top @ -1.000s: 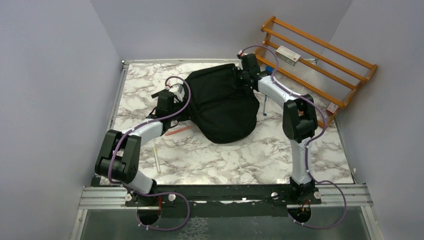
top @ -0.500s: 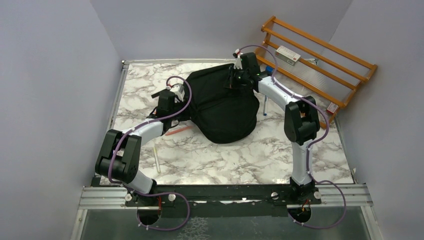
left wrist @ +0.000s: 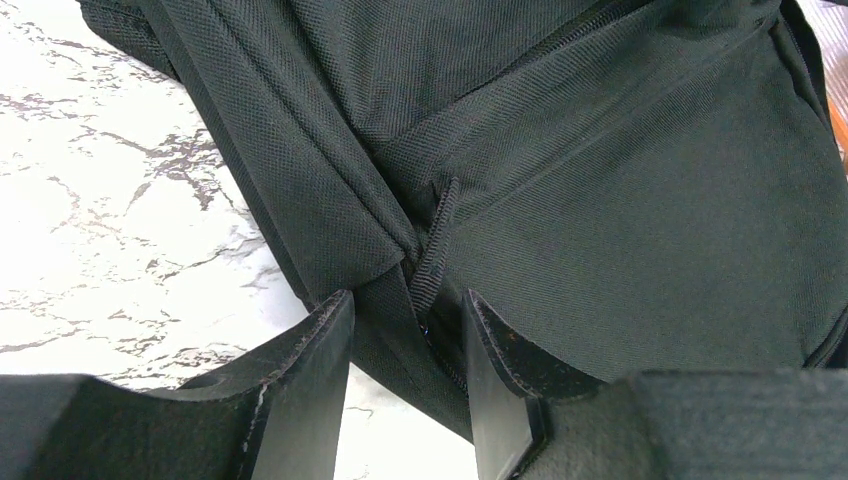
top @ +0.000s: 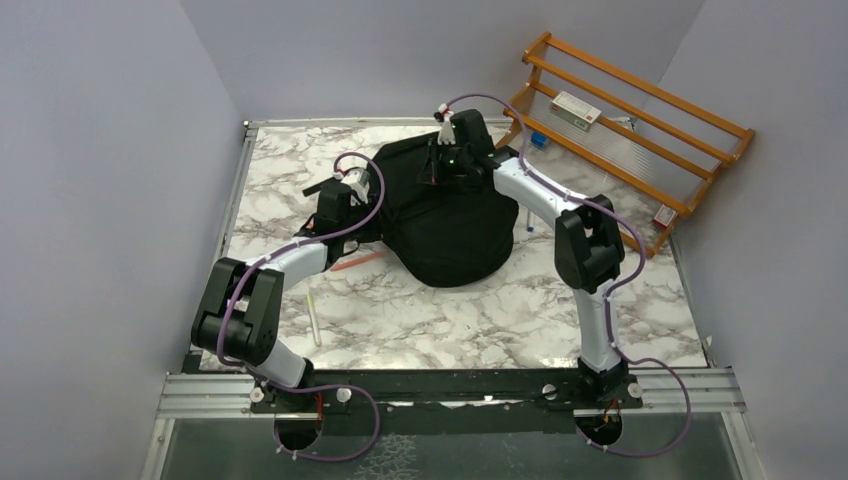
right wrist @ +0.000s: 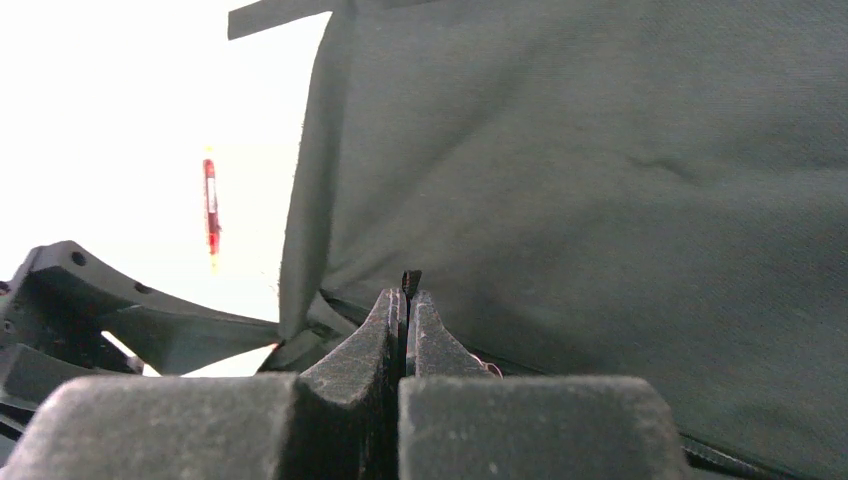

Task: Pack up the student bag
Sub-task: Unzip the student bag at the center of the board.

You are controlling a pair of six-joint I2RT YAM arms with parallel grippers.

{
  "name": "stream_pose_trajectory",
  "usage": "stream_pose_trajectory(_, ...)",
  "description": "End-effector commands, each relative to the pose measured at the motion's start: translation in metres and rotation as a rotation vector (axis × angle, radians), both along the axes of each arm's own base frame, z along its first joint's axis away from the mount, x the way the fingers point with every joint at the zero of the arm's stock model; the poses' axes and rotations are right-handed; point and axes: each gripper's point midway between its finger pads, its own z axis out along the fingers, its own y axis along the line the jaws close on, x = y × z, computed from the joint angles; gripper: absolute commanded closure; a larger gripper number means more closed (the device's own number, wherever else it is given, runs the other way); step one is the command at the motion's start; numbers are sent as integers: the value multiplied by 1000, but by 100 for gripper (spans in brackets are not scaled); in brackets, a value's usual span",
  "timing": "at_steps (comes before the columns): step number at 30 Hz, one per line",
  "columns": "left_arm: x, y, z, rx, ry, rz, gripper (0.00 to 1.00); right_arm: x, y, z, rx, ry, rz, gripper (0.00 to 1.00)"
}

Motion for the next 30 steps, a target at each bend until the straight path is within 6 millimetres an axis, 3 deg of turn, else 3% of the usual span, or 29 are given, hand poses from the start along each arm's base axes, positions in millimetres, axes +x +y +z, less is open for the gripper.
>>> stream_pose_trajectory(1,2,-11,6,-21,-23,-45,56,-16,43,15,79,4,86,99)
stream_pose_trajectory(20,-1,-14,6,-29,-28,-50,56,-55,116,-5,150,102,179,99)
stream_pose_trajectory(30,-5,-12,5,-25,-26,-48,56,-67,134,-12,226,169,219,99)
